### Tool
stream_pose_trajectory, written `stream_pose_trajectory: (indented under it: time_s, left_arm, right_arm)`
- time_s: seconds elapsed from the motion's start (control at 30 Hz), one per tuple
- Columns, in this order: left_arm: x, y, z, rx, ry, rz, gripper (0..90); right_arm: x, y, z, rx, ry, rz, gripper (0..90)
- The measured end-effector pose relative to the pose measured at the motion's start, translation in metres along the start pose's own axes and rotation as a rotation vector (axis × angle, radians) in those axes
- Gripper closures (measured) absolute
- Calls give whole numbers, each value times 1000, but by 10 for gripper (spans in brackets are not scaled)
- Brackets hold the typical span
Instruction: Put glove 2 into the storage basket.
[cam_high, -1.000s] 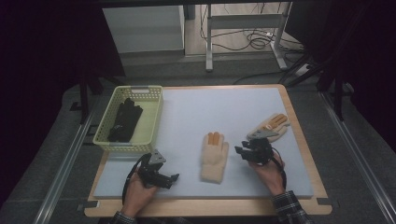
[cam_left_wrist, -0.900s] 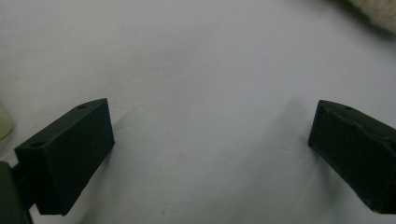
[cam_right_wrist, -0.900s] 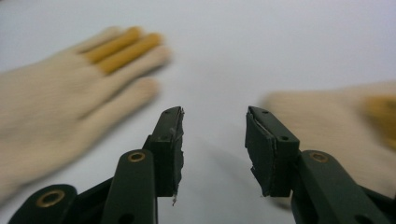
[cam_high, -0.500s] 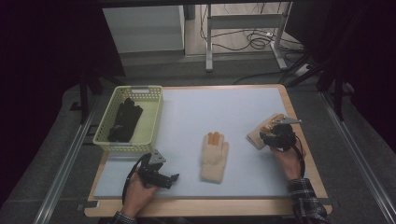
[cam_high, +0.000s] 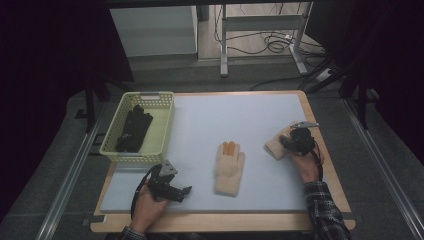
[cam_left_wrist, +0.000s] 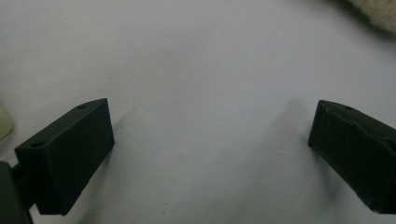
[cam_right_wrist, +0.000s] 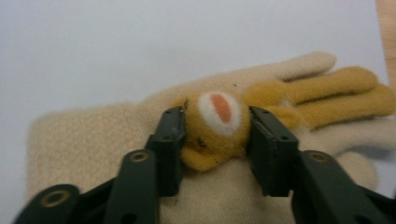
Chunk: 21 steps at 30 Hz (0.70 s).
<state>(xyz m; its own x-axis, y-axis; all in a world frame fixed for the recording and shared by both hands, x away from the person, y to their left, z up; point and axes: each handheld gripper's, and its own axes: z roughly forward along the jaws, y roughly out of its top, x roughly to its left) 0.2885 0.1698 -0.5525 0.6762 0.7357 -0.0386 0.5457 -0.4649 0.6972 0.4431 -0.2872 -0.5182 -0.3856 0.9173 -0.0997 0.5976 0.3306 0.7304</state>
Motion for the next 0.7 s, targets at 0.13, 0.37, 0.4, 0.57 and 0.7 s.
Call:
stream_pose_trajectory:
  time_s: [0.13,0.37,0.4,0.57,0.7]
  left_arm:
    - [0,0,0,2,0,2,4]
    - [0,0,0,0,0,0,4]
    - [0,0,0,0,0,0,4]
    - [0,0,0,0,0,-1,4]
    - [0,0,0,0,1,1,4]
  right_arm:
    - [4,1,-9,-2,-9,-33,634]
    - [12,2,-36,-74,79,-22,634]
    - [14,3,-40,-81,93,-29,634]
    - [32,7,-60,-117,161,-69,633]
    - [51,13,-79,-150,234,-103,632]
